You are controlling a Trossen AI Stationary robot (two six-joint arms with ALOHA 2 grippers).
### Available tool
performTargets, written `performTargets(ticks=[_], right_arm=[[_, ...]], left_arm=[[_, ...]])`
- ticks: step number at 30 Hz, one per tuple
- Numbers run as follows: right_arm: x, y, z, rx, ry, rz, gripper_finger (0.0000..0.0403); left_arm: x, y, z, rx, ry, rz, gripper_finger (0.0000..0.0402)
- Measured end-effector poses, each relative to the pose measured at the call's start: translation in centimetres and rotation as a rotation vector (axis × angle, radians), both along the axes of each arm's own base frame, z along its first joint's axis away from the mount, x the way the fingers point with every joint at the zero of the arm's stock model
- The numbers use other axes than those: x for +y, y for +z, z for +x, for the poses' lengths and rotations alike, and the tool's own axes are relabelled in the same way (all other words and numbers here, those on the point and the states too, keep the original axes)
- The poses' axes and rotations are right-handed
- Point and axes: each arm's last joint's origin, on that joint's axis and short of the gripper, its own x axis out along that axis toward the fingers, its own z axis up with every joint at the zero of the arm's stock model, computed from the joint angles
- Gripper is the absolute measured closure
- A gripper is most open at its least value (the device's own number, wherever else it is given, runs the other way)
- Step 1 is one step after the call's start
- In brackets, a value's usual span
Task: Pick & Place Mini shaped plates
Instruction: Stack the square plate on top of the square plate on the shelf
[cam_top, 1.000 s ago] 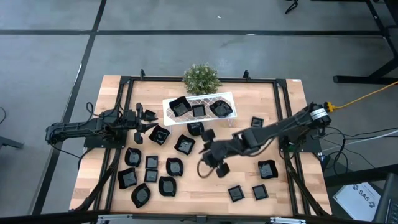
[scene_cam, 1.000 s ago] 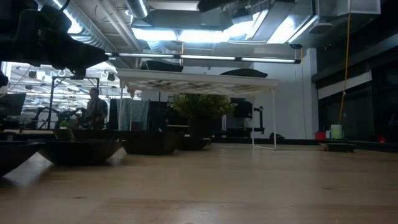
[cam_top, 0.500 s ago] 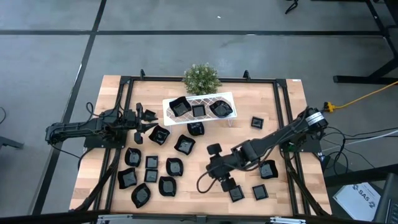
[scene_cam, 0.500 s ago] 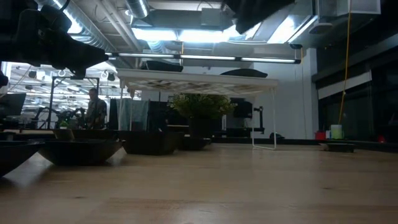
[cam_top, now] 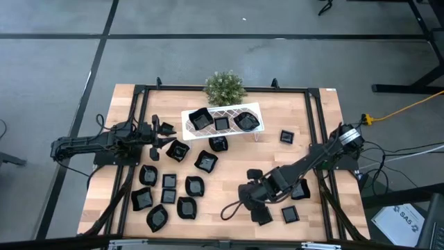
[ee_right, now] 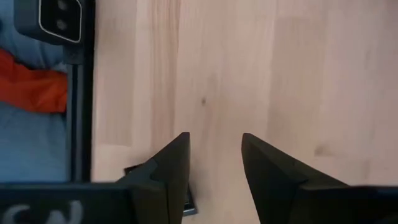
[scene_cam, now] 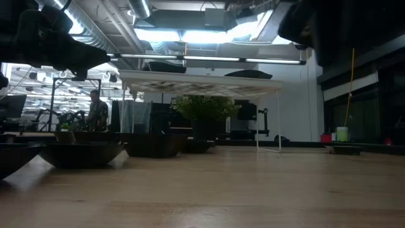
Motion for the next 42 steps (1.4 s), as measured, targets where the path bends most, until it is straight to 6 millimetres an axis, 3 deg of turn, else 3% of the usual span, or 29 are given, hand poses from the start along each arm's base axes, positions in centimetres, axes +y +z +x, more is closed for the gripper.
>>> performTargets(ticks=[9, 17, 30, 42], right_arm=[[0.6, -0.2, -0.8, 0.053, -0.084, 0.02, 0.0257], [0.6, -1.9, -1.7, 0.142, -0.174, 0.049, 0.0257], [2.0, -1.9, -2.8, 0.297, -0.289, 0.216, 0.0257], [3.3, -2.1, -4.8, 0.467, -0.496, 0.232, 0.0257]], left_arm=[[0.0, 0.0, 0.0, -0.002, 0.0, 0.0, 0.0302], [0.0, 0.0, 0.0, -0.002, 0.0, 0.0, 0.0302], [0.0, 0.0, 0.0, -0.002, 0.0, 0.0, 0.0302], [0.0, 0.0, 0.0, -0.002, 0.0, 0.0, 0.0302]])
